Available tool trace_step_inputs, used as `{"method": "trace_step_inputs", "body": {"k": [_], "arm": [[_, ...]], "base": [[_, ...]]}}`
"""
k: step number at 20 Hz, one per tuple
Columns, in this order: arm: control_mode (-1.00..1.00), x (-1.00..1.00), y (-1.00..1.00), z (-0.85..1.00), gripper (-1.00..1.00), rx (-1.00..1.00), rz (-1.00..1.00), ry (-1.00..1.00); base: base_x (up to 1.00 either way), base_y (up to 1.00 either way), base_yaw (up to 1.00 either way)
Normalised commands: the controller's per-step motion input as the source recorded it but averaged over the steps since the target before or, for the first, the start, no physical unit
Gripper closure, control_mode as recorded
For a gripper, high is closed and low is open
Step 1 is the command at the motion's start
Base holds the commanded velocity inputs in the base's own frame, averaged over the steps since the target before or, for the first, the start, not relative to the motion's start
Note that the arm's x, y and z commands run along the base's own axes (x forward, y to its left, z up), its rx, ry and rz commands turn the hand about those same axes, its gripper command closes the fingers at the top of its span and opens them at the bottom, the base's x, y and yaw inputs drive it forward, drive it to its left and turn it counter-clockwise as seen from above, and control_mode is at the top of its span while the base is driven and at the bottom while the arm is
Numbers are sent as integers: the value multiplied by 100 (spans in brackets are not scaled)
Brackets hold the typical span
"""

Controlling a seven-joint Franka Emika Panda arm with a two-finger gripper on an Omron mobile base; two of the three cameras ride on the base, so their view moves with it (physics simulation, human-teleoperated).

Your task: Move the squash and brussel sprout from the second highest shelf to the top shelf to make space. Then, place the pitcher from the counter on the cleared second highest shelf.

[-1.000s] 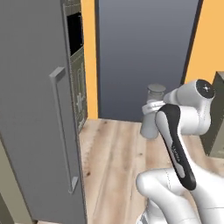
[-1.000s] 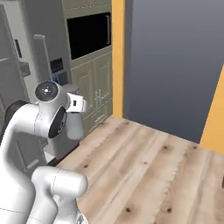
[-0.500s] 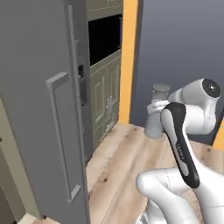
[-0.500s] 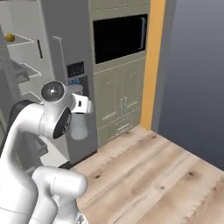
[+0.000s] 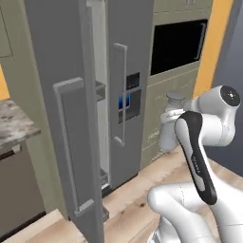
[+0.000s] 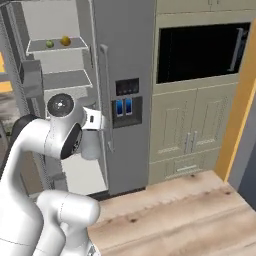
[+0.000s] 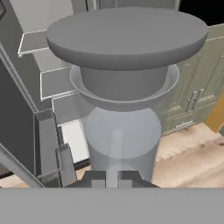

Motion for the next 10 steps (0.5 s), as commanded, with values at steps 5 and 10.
{"method": "trace_step_inputs", "body": {"k": [5, 10], "arm": [[100, 0, 0, 0, 100, 0, 0, 0], [100, 0, 0, 0, 100, 0, 0, 0]], "base": [[39, -66, 65], [42, -56, 61]]}}
